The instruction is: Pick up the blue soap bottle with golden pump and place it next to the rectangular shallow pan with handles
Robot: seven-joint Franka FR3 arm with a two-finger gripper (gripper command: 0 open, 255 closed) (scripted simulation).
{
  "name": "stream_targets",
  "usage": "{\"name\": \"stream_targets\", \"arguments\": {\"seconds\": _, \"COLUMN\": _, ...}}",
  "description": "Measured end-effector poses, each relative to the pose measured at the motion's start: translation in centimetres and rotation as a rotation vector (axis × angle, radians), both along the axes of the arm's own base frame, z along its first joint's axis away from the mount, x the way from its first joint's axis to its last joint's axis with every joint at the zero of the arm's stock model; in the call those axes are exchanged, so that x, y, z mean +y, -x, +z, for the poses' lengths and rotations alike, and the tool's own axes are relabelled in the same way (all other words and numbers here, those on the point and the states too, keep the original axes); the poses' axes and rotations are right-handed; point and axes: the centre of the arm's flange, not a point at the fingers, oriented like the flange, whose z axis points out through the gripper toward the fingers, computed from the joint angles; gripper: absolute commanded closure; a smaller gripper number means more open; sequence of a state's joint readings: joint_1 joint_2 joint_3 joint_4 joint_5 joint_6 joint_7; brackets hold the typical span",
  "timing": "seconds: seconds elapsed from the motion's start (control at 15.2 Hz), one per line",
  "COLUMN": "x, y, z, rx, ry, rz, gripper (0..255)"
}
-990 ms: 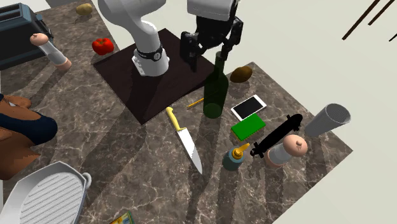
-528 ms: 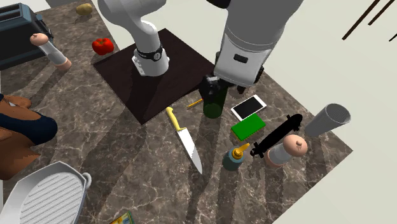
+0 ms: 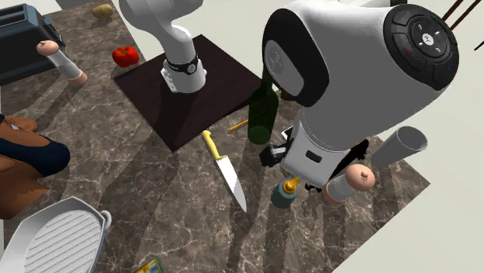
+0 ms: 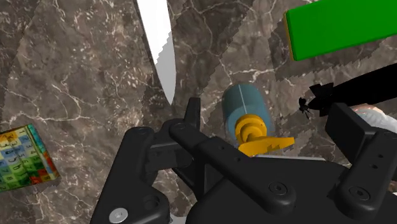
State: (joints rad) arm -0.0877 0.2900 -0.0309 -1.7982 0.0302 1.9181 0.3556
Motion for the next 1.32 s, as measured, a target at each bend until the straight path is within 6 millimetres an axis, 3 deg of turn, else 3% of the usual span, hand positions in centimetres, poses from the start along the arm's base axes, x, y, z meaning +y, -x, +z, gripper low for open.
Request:
{"name": "stream_targets", "arguments": {"seconds": 0.4, "x": -3.0, "y": -5.9, "z": -5.7, "rx": 0.050, "ry": -0.017, "rz": -0.104, "gripper": 0}}
{"name": "stream_targets", "arguments": {"seconds": 0.53, "x": -3.6, "y": -7.0, "z": -7.4, "rx": 0.062, "ry": -0.021, "rz": -0.125, "gripper": 0}}
{"name": "stream_targets", "arguments": {"seconds": 0.99, "x": -3.5, "y": -6.5, "z": -11.1, "rx": 0.065, "ry": -0.022, "rz": -0.132, "gripper": 0}}
{"name": "stream_targets", "arguments": {"seconds": 1.32, "x": -3.4, "y": -6.5, "z": -11.3, "rx": 0.065, "ry": -0.022, "rz": -0.132, "gripper": 0}}
